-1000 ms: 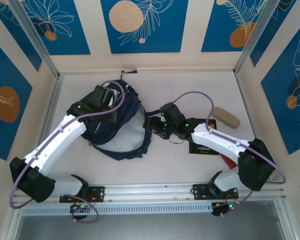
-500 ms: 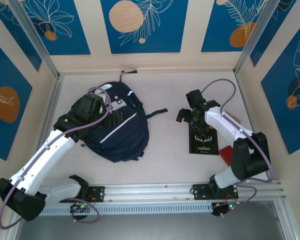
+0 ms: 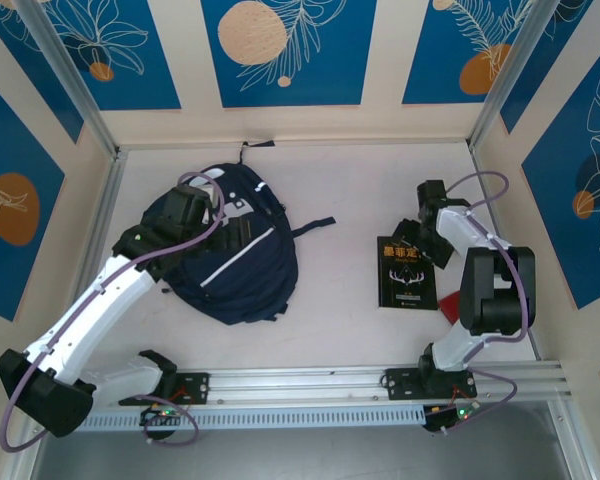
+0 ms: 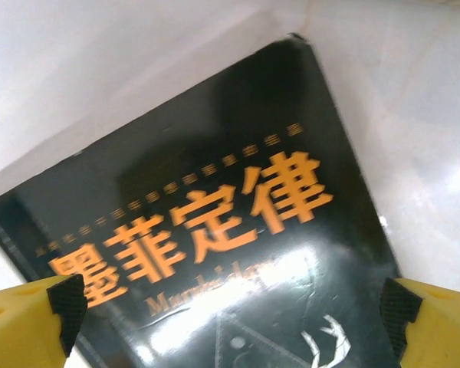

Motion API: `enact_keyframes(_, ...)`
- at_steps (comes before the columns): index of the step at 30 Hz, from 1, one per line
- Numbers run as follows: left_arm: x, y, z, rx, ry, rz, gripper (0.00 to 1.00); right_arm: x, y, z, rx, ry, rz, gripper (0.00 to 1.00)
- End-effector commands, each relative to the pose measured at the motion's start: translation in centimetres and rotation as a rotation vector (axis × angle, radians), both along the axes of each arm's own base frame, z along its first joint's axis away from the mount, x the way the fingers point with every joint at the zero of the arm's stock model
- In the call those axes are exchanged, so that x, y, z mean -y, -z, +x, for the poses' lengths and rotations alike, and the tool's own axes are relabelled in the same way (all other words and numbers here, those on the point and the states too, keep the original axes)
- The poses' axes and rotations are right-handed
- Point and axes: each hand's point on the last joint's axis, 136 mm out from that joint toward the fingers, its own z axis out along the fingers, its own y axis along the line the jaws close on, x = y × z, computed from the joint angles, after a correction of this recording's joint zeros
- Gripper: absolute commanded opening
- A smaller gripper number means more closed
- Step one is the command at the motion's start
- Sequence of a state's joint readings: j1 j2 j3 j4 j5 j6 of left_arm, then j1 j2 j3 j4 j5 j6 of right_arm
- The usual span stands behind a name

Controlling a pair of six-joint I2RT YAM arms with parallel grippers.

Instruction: Pack the student bag

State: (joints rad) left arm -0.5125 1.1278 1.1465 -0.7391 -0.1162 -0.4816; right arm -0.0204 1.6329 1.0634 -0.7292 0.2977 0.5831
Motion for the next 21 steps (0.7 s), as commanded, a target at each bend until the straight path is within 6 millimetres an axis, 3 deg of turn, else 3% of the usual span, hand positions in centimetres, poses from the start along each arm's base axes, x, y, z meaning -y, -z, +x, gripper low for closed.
enact_keyframes(1, 0.6, -0.1, 0.3, -0.009, 0.008, -0.041, 1.0, 0.2, 1.2, -0.7, -0.042, -0.005, 0.038, 1.0)
enact_keyframes(6, 0.9, -0.2, 0.5, -0.014, 0.004, -0.058, 1.0, 1.1, 2.3, -1.5, -0.095, 0.023, 0.021, 1.0)
enact_keyframes(16, 1.9, 0.2, 0.4, -0.052, 0.027, -0.099, 1.0, -2.5, 3.3, -1.8, -0.111, -0.061, 0.207, 0.95)
enact_keyframes(21, 4.6, 1.3, 0.2, -0.128, 0.105, -0.161, 0.95, -5.0, 3.2, -2.8, -0.114, -0.091, 0.225, 0.94)
